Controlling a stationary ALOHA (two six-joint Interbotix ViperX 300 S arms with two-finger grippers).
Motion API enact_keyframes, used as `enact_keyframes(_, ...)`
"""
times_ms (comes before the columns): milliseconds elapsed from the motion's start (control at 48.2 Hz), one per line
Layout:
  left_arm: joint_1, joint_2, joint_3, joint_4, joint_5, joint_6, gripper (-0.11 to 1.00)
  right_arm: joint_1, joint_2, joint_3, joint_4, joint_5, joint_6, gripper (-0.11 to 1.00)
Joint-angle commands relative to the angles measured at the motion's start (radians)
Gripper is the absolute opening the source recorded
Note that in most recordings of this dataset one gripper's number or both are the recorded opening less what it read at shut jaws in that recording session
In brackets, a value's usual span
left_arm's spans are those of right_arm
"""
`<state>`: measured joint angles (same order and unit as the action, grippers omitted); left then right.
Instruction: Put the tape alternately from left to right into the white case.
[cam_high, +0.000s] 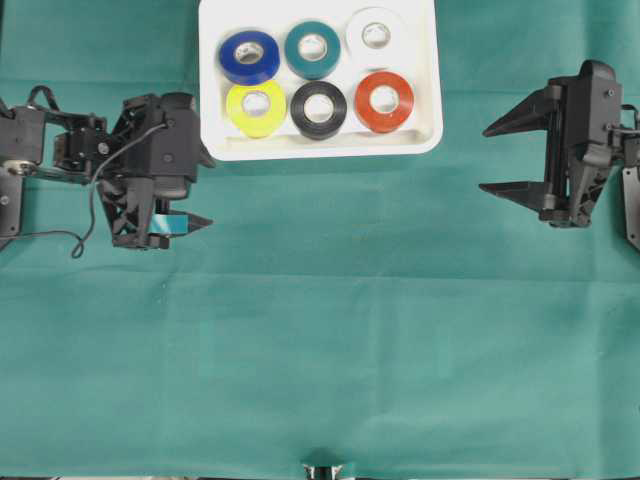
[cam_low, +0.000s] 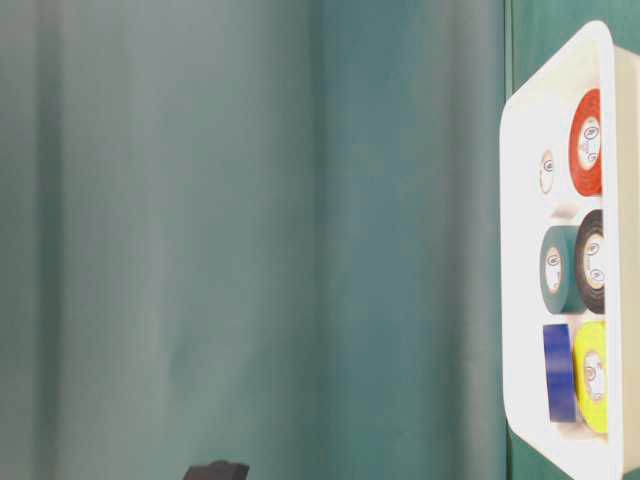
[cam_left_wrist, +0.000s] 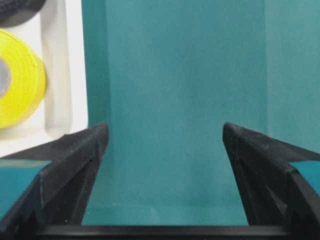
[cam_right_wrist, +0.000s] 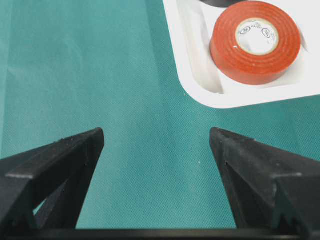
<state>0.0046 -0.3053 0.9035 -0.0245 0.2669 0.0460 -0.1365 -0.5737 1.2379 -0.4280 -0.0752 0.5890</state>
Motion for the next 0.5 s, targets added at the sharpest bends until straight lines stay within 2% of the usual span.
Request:
enact_keyframes(0,-0.003,-0.031,0.006,-0.002,-0.044,0.000,0.95,0.002,-0.003,-0.005,0.000,-0.009,0.002,0.81)
enact_keyframes(124,-0.003,-0.043,0.021,-0.002,-0.089,-0.002,0.95,0.002,-0.003,-0.005,0.000,-0.009,0.002,0.81)
enact_keyframes(477,-0.011,-0.080,0.040,-0.003,-0.098,0.000,0.95,0.002,-0.003,-0.005,0.000,-0.009,0.002,0.81)
